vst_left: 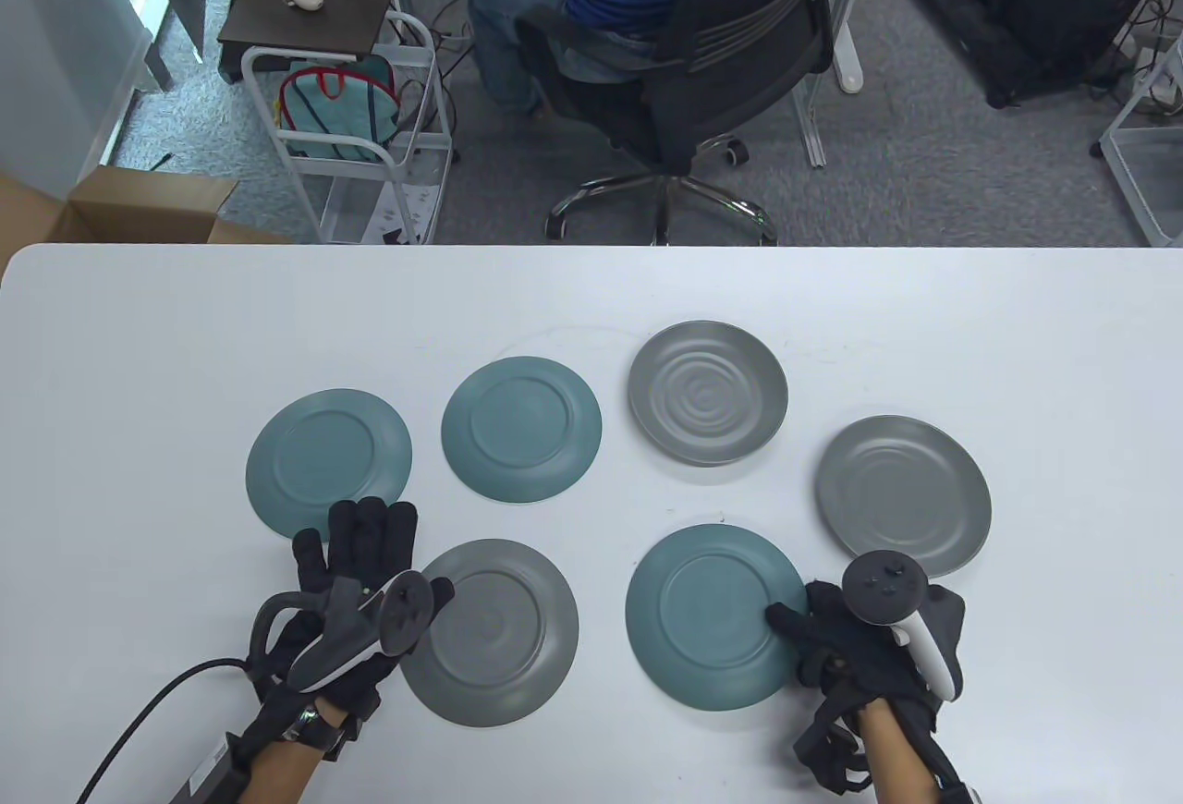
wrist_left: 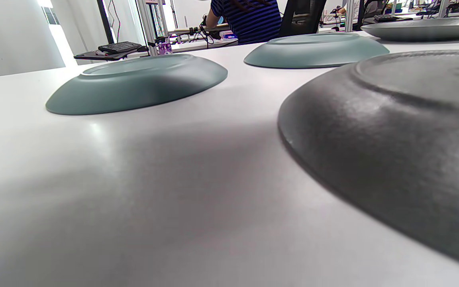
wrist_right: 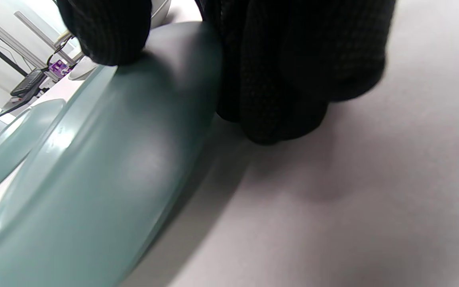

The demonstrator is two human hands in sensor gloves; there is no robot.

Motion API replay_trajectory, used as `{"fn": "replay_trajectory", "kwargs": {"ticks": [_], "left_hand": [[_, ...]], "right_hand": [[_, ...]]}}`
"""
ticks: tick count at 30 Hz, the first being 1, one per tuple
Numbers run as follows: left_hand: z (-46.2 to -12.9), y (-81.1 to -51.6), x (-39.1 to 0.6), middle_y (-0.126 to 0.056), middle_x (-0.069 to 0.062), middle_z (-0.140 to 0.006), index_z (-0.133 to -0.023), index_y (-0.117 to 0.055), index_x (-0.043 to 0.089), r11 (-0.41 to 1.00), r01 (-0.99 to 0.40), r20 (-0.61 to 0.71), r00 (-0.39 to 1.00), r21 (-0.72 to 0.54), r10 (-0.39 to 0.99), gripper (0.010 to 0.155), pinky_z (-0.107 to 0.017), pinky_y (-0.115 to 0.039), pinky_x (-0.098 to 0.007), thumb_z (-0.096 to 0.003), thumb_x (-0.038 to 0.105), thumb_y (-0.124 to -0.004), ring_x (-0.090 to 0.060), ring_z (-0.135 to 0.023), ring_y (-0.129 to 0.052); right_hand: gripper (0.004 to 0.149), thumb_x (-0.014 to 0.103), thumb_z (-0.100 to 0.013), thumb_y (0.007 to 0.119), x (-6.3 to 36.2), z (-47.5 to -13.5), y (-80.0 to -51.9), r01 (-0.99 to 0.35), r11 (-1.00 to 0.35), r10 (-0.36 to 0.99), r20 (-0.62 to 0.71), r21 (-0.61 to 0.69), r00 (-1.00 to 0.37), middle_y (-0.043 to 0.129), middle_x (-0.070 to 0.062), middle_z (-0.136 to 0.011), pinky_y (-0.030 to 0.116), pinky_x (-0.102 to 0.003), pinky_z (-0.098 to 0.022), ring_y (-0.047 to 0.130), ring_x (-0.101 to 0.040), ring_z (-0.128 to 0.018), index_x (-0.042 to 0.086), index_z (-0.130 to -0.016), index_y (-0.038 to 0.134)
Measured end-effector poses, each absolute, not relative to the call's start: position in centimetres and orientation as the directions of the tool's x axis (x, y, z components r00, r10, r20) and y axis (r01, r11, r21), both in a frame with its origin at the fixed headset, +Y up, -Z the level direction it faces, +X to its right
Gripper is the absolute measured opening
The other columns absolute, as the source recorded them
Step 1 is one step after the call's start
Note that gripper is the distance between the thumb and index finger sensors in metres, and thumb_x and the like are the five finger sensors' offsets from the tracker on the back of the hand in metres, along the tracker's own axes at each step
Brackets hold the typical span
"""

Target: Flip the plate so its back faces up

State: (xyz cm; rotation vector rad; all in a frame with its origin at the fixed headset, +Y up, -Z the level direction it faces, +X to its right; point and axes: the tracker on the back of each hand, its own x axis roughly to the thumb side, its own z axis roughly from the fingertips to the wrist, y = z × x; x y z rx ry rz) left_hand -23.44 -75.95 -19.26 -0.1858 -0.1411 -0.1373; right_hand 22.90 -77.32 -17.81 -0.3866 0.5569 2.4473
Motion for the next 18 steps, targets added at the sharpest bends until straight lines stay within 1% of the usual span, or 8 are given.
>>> {"fn": "replay_trajectory", "kwargs": {"ticks": [2, 4, 7, 13, 16, 18], "left_hand": [[-19.2, -75.9, -23.4, -0.029, -0.019, -0.122, -0.121, -0.021, 0.017, 0.973, 0.149, 0.153, 0.981, -0.174, -0.123, 0.087, -0.078, -0.034, -0.069, -0.0554, 0.07, -0.041, -0.048, -0.117, -0.036], [-19.2, -75.9, -23.4, -0.029, -0.019, -0.122, -0.121, -0.021, 0.017, 0.973, 0.151, 0.153, 0.98, -0.173, -0.125, 0.087, -0.078, -0.034, -0.069, -0.0554, 0.07, -0.041, -0.048, -0.117, -0.036], [-19.2, -75.9, -23.4, -0.029, -0.019, -0.122, -0.12, -0.021, 0.017, 0.973, 0.152, 0.153, 0.98, -0.174, -0.126, 0.087, -0.077, -0.034, -0.069, -0.0553, 0.071, -0.041, -0.048, -0.117, -0.036], [-19.2, -75.9, -23.3, -0.029, -0.019, -0.122, -0.121, -0.021, 0.017, 0.971, 0.159, 0.154, 0.979, -0.178, -0.132, 0.087, -0.078, -0.034, -0.069, -0.0553, 0.071, -0.041, -0.048, -0.117, -0.036], [-19.2, -75.9, -23.3, -0.028, -0.019, -0.122, -0.121, -0.021, 0.017, 0.971, 0.158, 0.154, 0.979, -0.178, -0.132, 0.087, -0.078, -0.034, -0.069, -0.0554, 0.071, -0.041, -0.048, -0.118, -0.036], [-19.2, -75.9, -23.2, -0.029, -0.019, -0.122, -0.121, -0.021, 0.017, 0.971, 0.158, 0.154, 0.979, -0.177, -0.131, 0.087, -0.078, -0.034, -0.069, -0.0554, 0.07, -0.041, -0.048, -0.117, -0.036]], "right_hand": [[0.073, 0.046, -0.048, 0.074, 22.8, -17.9, -77.2, -0.546, -0.777, 0.435, -0.361, 0.313, -0.825, 0.089, -0.016, -0.073, 0.086, -0.035, -0.031, 0.099, -0.033, -0.047, -0.004, -0.099, 0.056], [0.073, 0.046, -0.048, 0.074, 22.6, -18.0, -77.1, -0.545, -0.778, 0.429, -0.37, 0.311, -0.824, 0.089, -0.018, -0.073, 0.086, -0.036, -0.032, 0.098, -0.034, -0.048, -0.004, -0.099, 0.057], [0.072, 0.046, -0.049, 0.074, 22.3, -18.2, -76.9, -0.49, -0.809, 0.381, -0.347, 0.325, -0.857, 0.089, -0.018, -0.073, 0.086, -0.035, -0.031, 0.099, -0.034, -0.047, -0.004, -0.098, 0.057], [0.071, 0.046, -0.049, 0.073, 21.8, -18.6, -76.6, -0.426, -0.83, 0.315, -0.328, 0.359, -0.89, 0.09, -0.018, -0.073, 0.086, -0.035, -0.031, 0.099, -0.034, -0.047, -0.004, -0.098, 0.058], [0.071, 0.046, -0.049, 0.073, 21.5, -18.6, -76.6, -0.384, -0.85, 0.279, -0.311, 0.362, -0.909, 0.09, -0.018, -0.071, 0.086, -0.035, -0.031, 0.099, -0.033, -0.047, -0.003, -0.098, 0.058], [0.071, 0.045, -0.049, 0.074, 21.4, -18.6, -76.6, -0.378, -0.86, 0.278, -0.306, 0.344, -0.911, 0.09, -0.019, -0.071, 0.086, -0.036, -0.032, 0.098, -0.034, -0.048, -0.003, -0.099, 0.058]]}}
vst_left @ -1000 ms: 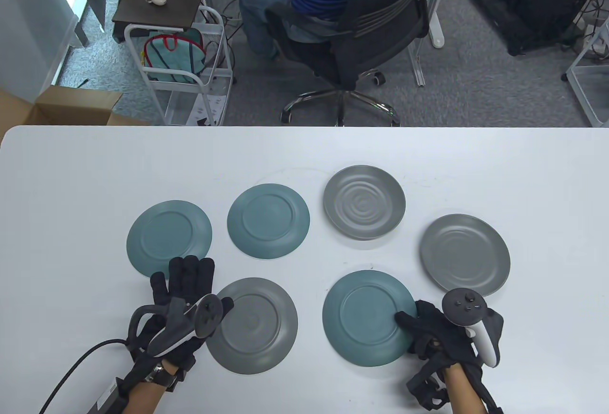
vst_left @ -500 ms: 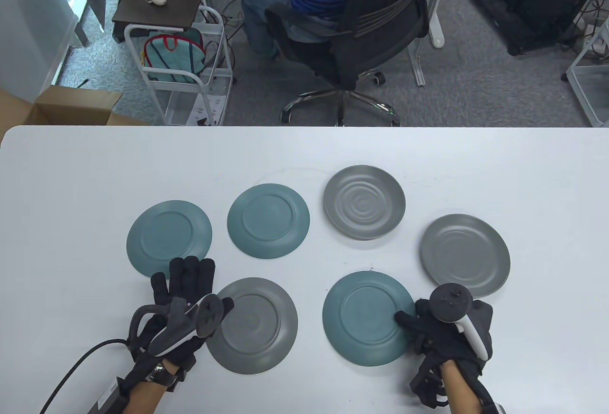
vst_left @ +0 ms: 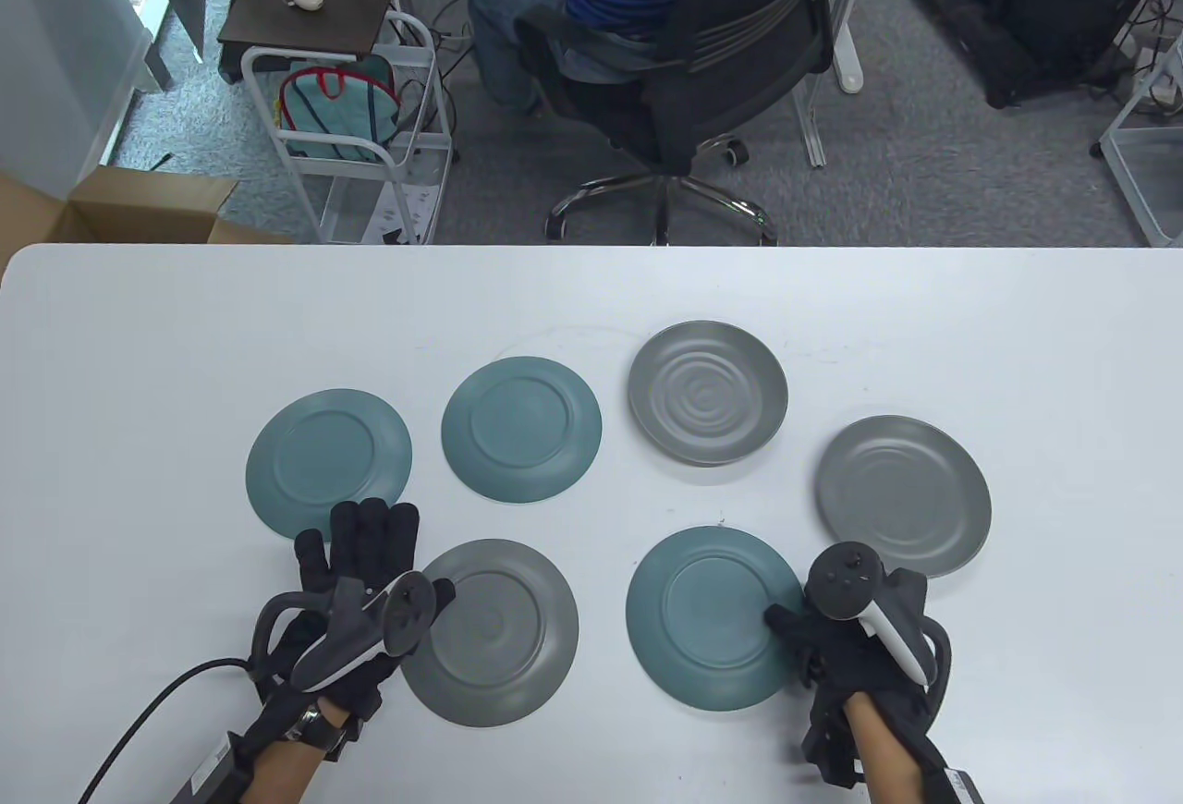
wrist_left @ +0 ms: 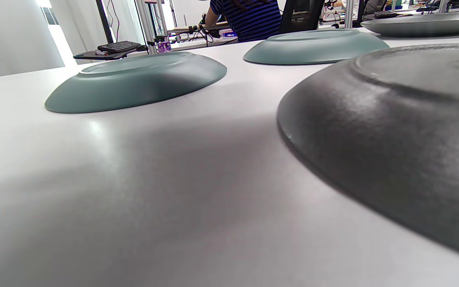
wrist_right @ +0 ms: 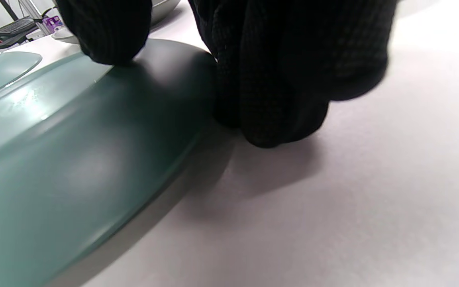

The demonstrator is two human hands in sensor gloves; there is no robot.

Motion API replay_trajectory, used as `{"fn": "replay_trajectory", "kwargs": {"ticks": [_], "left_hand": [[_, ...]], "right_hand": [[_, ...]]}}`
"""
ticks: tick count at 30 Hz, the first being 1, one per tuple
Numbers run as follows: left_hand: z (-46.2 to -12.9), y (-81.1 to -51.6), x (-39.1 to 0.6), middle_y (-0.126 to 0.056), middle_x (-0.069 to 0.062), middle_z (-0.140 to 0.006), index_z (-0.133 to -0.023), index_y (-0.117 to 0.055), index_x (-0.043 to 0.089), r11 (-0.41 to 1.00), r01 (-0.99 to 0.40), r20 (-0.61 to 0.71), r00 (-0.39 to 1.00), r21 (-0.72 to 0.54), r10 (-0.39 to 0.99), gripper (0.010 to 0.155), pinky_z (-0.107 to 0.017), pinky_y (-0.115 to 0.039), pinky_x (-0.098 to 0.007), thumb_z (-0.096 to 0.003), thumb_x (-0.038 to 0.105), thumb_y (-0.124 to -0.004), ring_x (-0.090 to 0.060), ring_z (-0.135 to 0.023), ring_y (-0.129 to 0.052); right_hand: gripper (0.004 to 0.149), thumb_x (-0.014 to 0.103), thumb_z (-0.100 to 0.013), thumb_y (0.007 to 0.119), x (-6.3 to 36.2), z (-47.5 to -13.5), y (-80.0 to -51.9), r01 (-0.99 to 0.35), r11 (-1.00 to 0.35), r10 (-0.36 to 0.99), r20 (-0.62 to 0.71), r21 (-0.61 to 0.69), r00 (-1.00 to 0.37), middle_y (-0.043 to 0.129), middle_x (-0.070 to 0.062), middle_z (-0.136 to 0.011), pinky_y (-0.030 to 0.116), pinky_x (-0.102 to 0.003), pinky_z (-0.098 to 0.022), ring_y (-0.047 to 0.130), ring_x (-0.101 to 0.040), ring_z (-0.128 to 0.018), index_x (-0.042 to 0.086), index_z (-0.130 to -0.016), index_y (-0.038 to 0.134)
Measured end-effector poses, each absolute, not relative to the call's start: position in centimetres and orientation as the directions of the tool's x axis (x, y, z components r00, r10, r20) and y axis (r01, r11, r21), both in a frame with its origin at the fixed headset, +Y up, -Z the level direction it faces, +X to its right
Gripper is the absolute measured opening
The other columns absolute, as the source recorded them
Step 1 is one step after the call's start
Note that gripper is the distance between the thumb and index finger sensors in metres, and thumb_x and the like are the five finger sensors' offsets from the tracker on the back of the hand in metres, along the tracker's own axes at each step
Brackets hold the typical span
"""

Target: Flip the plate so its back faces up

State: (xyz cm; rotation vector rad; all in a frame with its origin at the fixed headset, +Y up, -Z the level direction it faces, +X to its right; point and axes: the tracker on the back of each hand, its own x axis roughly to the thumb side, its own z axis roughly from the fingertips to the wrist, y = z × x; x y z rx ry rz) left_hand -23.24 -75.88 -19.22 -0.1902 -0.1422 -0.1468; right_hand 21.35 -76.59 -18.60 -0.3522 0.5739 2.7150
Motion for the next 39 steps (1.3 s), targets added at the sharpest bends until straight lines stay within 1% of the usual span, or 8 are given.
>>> {"fn": "replay_trajectory", "kwargs": {"ticks": [5, 13, 18, 27, 32, 39], "left_hand": [[-19.2, -75.9, -23.2, -0.029, -0.019, -0.122, -0.12, -0.021, 0.017, 0.971, 0.16, 0.156, 0.979, -0.177, -0.133, 0.087, -0.078, -0.034, -0.069, -0.0554, 0.07, -0.041, -0.048, -0.117, -0.036], [-19.2, -75.9, -23.2, -0.029, -0.019, -0.122, -0.121, -0.021, 0.017, 0.972, 0.158, 0.155, 0.979, -0.173, -0.131, 0.087, -0.078, -0.034, -0.069, -0.0554, 0.07, -0.041, -0.048, -0.117, -0.036], [-19.2, -75.9, -23.1, -0.029, -0.019, -0.122, -0.121, -0.021, 0.017, 0.972, 0.157, 0.157, 0.979, -0.175, -0.13, 0.087, -0.078, -0.034, -0.069, -0.0553, 0.07, -0.041, -0.048, -0.117, -0.036], [-19.3, -75.9, -23.1, -0.029, -0.019, -0.122, -0.121, -0.021, 0.017, 0.972, 0.157, 0.157, 0.979, -0.177, -0.129, 0.087, -0.077, -0.034, -0.069, -0.0554, 0.07, -0.041, -0.048, -0.117, -0.036], [-19.3, -75.9, -23.1, -0.029, -0.019, -0.122, -0.121, -0.021, 0.017, 0.971, 0.159, 0.156, 0.979, -0.181, -0.132, 0.087, -0.077, -0.034, -0.069, -0.0554, 0.07, -0.041, -0.048, -0.117, -0.036], [-19.2, -75.8, -22.9, -0.029, -0.019, -0.122, -0.121, -0.021, 0.017, 0.971, 0.153, 0.162, 0.979, -0.181, -0.124, 0.087, -0.078, -0.034, -0.069, -0.0554, 0.071, -0.041, -0.048, -0.117, -0.036]], "right_hand": [[0.071, 0.046, -0.049, 0.074, 21.2, -18.6, -76.6, -0.358, -0.867, 0.258, -0.302, 0.347, -0.918, 0.09, -0.018, -0.071, 0.086, -0.035, -0.031, 0.099, -0.033, -0.047, -0.002, -0.098, 0.059], [0.072, 0.047, -0.048, 0.076, 20.8, -18.7, -76.3, -0.263, -0.904, 0.176, -0.267, 0.337, -0.947, 0.09, -0.015, -0.072, 0.086, -0.036, -0.032, 0.098, -0.034, -0.049, -0.001, -0.099, 0.058], [0.072, 0.047, -0.048, 0.076, 20.8, -18.8, -75.8, -0.274, -0.913, 0.196, -0.263, 0.304, -0.945, 0.089, -0.016, -0.074, 0.085, -0.037, -0.034, 0.098, -0.035, -0.051, 0.0, -0.099, 0.058], [0.073, 0.049, -0.048, 0.075, 19.3, -19.5, -74.1, -0.213, -0.945, 0.17, -0.184, 0.248, -0.968, 0.087, -0.018, -0.079, 0.084, -0.041, -0.038, 0.096, -0.038, -0.057, 0.001, -0.101, 0.056], [0.074, 0.049, -0.048, 0.075, 17.9, -20.5, -72.8, -0.19, -0.958, 0.164, -0.132, 0.215, -0.978, 0.085, -0.019, -0.083, 0.083, -0.043, -0.042, 0.094, -0.04, -0.063, 0.002, -0.102, 0.055], [0.076, 0.05, -0.048, 0.076, 16.3, -22.6, -71.2, -0.193, -0.965, 0.176, -0.109, 0.177, -0.978, 0.082, -0.02, -0.089, 0.081, -0.047, -0.046, 0.091, -0.042, -0.069, 0.003, -0.104, 0.053]]}}
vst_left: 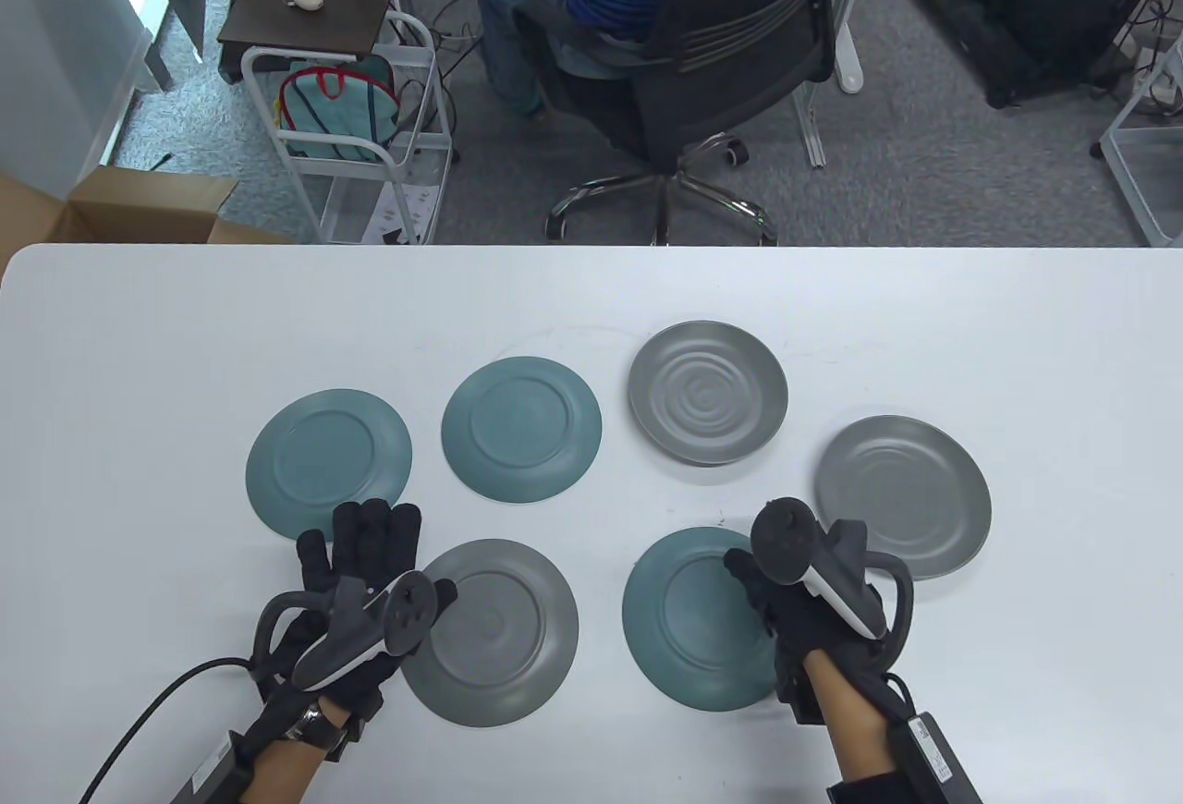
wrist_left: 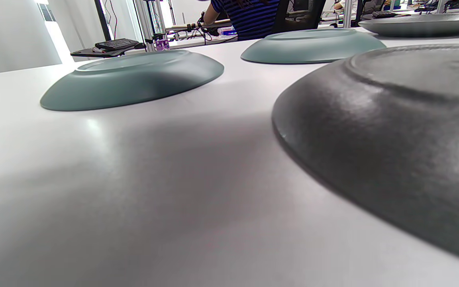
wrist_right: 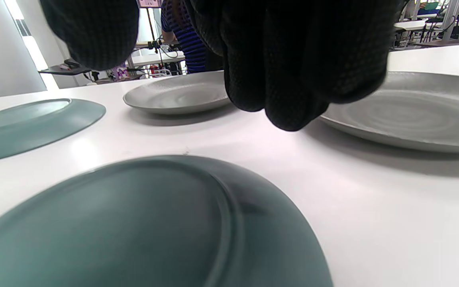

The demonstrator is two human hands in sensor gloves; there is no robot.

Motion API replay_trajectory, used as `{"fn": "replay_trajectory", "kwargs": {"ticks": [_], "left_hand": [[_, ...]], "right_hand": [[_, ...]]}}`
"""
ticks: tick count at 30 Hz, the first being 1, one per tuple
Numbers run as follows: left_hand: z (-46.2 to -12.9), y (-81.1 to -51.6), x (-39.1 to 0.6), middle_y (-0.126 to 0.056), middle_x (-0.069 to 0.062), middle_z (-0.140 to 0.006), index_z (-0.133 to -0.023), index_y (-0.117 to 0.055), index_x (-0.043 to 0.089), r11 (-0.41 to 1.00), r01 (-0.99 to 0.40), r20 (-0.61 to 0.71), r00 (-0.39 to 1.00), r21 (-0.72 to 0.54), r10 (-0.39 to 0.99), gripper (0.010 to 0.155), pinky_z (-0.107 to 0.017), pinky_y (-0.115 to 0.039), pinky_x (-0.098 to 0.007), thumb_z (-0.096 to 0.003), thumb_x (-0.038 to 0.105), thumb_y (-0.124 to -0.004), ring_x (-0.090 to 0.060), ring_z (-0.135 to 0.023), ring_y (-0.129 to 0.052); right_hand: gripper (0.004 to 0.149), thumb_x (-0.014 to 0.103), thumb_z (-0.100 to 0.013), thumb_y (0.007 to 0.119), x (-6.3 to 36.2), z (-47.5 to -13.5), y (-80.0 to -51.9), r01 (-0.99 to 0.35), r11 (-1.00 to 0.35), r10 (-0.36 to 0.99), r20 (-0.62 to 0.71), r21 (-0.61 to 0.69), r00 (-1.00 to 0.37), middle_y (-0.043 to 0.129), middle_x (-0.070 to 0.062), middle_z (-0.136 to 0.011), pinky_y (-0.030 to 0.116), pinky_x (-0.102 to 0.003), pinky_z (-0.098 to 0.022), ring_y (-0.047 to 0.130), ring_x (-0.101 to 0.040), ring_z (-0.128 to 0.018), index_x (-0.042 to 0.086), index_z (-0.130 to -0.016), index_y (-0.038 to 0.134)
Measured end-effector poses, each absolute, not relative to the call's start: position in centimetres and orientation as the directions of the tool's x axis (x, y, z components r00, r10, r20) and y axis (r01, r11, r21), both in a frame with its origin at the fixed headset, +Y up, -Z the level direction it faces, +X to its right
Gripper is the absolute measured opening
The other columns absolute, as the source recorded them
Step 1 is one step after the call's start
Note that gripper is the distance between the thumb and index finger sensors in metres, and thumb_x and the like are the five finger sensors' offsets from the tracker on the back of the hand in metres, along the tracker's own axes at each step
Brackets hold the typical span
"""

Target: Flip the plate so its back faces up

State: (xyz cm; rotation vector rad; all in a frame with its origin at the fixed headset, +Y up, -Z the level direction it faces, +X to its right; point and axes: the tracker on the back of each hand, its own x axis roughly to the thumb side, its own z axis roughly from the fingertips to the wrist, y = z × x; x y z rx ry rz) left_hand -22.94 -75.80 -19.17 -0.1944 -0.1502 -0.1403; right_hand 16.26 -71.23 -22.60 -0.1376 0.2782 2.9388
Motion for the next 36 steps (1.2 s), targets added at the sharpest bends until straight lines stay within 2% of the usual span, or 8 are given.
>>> {"fn": "replay_trajectory", "kwargs": {"ticks": [11, 20, 29, 36], "left_hand": [[-19.2, -75.9, -23.0, -0.029, -0.019, -0.122, -0.121, -0.021, 0.017, 0.967, 0.176, 0.156, 0.977, -0.182, -0.149, 0.087, -0.077, -0.034, -0.069, -0.0554, 0.07, -0.041, -0.048, -0.117, -0.036], [-19.1, -75.7, -23.2, -0.029, -0.019, -0.122, -0.121, -0.021, 0.017, 0.97, 0.172, 0.148, 0.978, -0.171, -0.147, 0.087, -0.077, -0.034, -0.069, -0.0554, 0.07, -0.041, -0.048, -0.117, -0.036], [-19.4, -75.6, -24.0, -0.029, -0.02, -0.122, -0.121, -0.022, 0.017, 0.972, 0.157, 0.119, 0.983, -0.173, -0.137, 0.087, -0.077, -0.034, -0.069, -0.0554, 0.07, -0.041, -0.048, -0.117, -0.036], [-19.5, -75.5, -24.1, -0.029, -0.02, -0.122, -0.121, -0.021, 0.017, 0.971, 0.157, 0.111, 0.984, -0.178, -0.139, 0.087, -0.077, -0.034, -0.069, -0.0555, 0.07, -0.041, -0.048, -0.117, -0.036]], "right_hand": [[0.08, 0.05, -0.048, 0.077, 14.4, -26.9, -69.8, -0.24, -0.958, 0.227, -0.096, 0.158, -0.969, 0.069, -0.022, -0.101, 0.072, -0.054, -0.058, 0.078, -0.047, -0.086, 0.006, -0.107, 0.047], [0.081, 0.051, -0.048, 0.077, 11.4, -32.4, -69.8, -0.198, -0.961, 0.181, -0.1, 0.192, -0.978, 0.063, -0.021, -0.106, 0.068, -0.056, -0.062, 0.072, -0.047, -0.092, 0.009, -0.109, 0.044], [0.088, 0.05, -0.047, 0.081, 9.1, -36.2, -73.2, -0.163, -0.93, 0.119, -0.149, 0.33, -0.982, 0.047, -0.02, -0.115, 0.057, -0.061, -0.071, 0.053, -0.049, -0.103, 0.013, -0.112, 0.036], [0.089, 0.048, -0.047, 0.082, 8.8, -36.7, -76.5, -0.097, -0.914, 0.037, -0.158, 0.395, -0.987, 0.042, -0.019, -0.117, 0.052, -0.062, -0.073, 0.047, -0.048, -0.105, 0.014, -0.112, 0.034]]}}
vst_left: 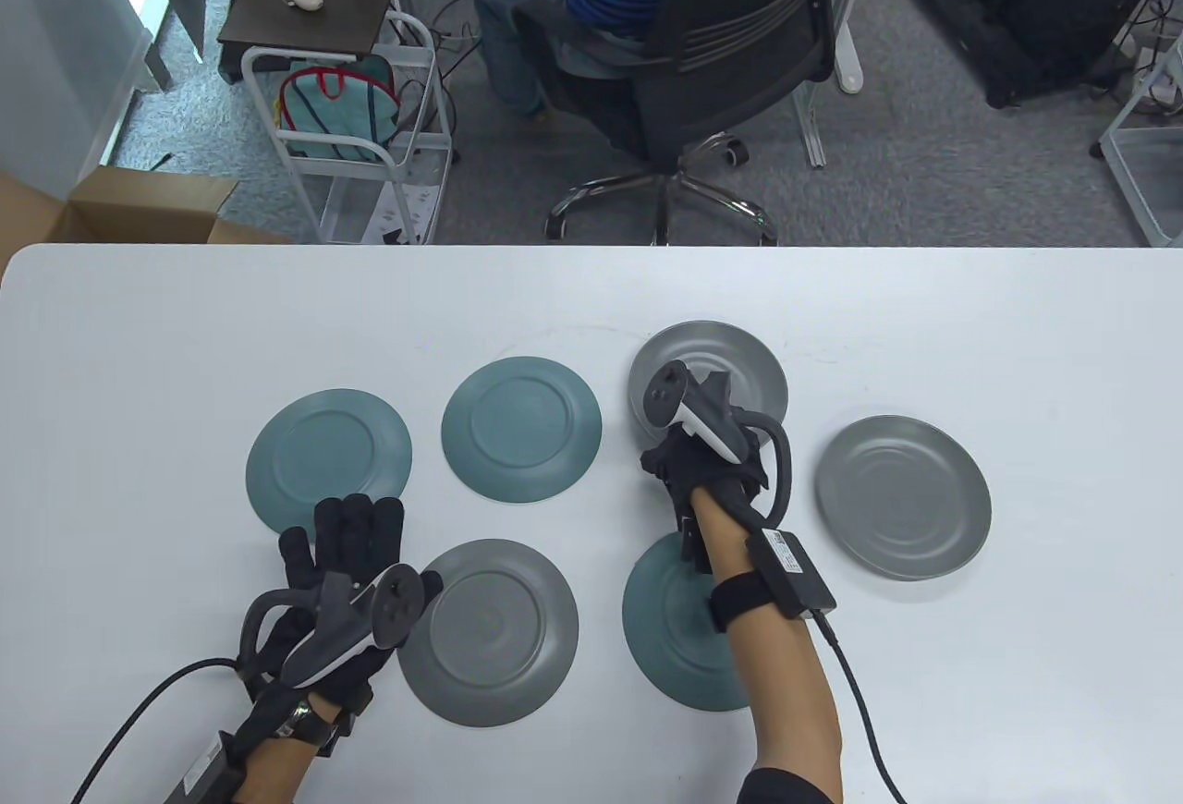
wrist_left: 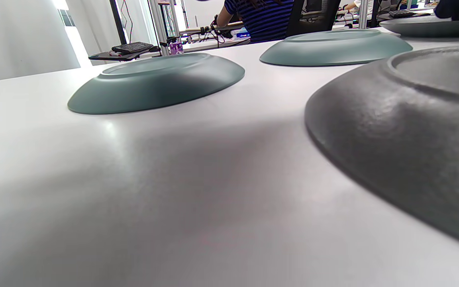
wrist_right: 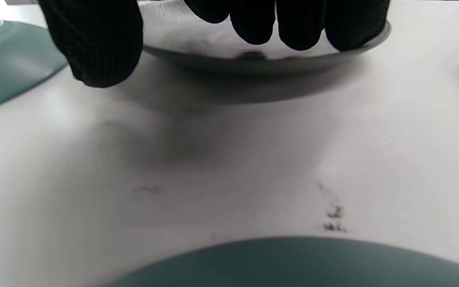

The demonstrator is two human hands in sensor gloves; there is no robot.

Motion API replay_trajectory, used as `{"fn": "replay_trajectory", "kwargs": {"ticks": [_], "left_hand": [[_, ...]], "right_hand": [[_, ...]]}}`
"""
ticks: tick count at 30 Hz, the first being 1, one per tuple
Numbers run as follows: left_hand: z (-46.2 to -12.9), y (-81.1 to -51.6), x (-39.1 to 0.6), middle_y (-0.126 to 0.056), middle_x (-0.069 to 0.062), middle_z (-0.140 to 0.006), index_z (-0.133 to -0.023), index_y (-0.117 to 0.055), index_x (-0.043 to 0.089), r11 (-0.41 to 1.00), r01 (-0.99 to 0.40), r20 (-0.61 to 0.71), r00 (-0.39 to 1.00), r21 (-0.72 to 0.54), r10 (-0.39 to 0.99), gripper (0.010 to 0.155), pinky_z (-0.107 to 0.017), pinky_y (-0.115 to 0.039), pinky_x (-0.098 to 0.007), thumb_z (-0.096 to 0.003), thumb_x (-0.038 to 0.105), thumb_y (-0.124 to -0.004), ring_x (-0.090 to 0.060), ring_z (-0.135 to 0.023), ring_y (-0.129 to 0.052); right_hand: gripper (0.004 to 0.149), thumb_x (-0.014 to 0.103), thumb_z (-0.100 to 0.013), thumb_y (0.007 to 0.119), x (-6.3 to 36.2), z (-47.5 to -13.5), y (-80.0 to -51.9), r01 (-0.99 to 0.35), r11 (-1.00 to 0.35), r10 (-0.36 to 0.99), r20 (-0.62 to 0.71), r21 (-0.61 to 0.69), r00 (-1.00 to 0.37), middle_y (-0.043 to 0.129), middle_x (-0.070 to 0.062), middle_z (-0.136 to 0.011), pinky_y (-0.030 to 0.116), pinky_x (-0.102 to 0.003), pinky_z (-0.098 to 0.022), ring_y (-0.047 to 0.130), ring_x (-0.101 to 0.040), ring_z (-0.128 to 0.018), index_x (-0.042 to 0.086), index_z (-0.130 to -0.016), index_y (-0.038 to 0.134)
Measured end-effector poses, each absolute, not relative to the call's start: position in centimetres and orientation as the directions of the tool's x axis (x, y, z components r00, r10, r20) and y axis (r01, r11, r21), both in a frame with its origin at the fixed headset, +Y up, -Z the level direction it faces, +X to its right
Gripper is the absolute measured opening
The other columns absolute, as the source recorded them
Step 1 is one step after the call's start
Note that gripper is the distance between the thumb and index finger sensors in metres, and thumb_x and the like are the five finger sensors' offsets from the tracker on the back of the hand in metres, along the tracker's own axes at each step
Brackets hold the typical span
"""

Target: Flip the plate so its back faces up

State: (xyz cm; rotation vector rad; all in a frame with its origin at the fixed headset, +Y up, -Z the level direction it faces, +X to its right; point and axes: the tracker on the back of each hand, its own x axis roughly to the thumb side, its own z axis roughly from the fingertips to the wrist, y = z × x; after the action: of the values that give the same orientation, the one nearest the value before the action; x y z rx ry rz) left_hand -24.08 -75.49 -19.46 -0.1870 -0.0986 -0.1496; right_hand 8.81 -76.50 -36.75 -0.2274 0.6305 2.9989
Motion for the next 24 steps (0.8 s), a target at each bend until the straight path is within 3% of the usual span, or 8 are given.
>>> {"fn": "replay_trajectory", "kwargs": {"ticks": [3, 11, 24], "left_hand": [[-19.44, -75.48, -24.05, -0.029, -0.019, -0.122, -0.121, -0.021, 0.017, 0.972, 0.155, 0.113, 0.984, -0.176, -0.137, 0.086, -0.077, -0.034, -0.069, -0.0555, 0.07, -0.041, -0.048, -0.117, -0.036], [-19.48, -75.52, -24.1, -0.029, -0.019, -0.122, -0.121, -0.021, 0.017, 0.972, 0.156, 0.113, 0.984, -0.174, -0.138, 0.086, -0.078, -0.034, -0.069, -0.0555, 0.07, -0.041, -0.048, -0.117, -0.036], [-19.51, -75.49, -24.14, -0.029, -0.019, -0.122, -0.121, -0.022, 0.017, 0.972, 0.153, 0.111, 0.985, -0.178, -0.135, 0.086, -0.077, -0.034, -0.069, -0.0556, 0.07, -0.041, -0.048, -0.117, -0.036]], "right_hand": [[0.087, 0.048, -0.047, 0.081, 8.31, -36.67, -77.16, -0.007, -0.922, -0.048, -0.133, 0.387, -0.99, 0.039, -0.018, -0.117, 0.05, -0.063, -0.074, 0.046, -0.047, -0.106, 0.015, -0.112, 0.034], [0.073, 0.041, -0.05, 0.078, 8.04, -36.52, -77.1, 0.032, -0.94, -0.084, -0.14, 0.339, -0.987, 0.047, -0.014, -0.115, 0.054, -0.061, -0.073, 0.052, -0.045, -0.104, 0.017, -0.11, 0.044], [0.066, 0.035, -0.052, 0.075, 7.81, -36.47, -76.37, 0.051, -0.944, -0.091, -0.11, 0.325, -0.99, 0.054, -0.017, -0.112, 0.062, -0.058, -0.069, 0.061, -0.045, -0.1, 0.014, -0.108, 0.049]]}}
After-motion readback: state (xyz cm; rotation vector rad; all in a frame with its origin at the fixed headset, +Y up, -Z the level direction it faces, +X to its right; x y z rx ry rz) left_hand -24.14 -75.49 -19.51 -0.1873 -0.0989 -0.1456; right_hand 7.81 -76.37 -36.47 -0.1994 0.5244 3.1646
